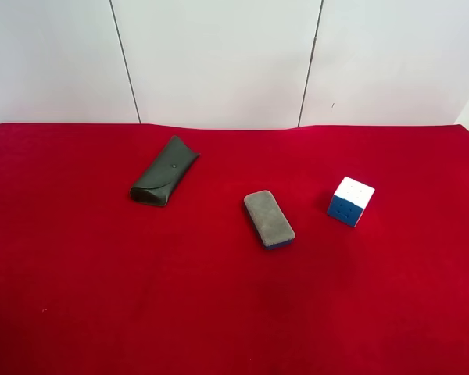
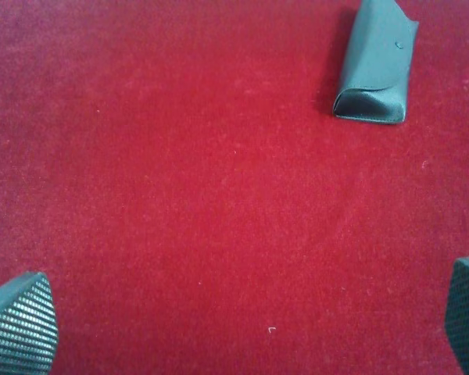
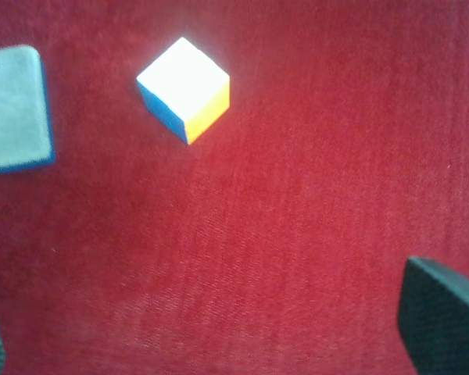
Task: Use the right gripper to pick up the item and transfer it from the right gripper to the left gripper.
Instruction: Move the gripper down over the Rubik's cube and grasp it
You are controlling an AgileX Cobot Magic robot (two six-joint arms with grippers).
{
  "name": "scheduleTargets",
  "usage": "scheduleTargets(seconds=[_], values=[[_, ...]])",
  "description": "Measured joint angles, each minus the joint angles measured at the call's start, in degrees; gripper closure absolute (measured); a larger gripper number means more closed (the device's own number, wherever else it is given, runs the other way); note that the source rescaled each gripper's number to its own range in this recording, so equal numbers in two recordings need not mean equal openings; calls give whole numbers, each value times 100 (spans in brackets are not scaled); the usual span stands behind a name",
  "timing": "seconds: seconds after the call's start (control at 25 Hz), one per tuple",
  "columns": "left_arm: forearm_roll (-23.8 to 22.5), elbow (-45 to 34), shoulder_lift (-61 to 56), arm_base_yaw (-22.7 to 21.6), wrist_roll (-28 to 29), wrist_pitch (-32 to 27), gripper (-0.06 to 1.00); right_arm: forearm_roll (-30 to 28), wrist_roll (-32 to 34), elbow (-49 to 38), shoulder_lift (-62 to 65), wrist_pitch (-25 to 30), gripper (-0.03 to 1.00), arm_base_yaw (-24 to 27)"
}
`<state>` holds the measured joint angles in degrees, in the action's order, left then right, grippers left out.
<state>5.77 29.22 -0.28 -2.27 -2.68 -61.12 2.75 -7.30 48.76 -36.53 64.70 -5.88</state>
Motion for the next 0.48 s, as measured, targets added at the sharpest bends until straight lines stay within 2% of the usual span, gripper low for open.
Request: scheduleTargets(seconds=[0.48], values=[[0,0,0,0,0,0,-6,-128,-1065,1434,-3716,-32,-3,-722]])
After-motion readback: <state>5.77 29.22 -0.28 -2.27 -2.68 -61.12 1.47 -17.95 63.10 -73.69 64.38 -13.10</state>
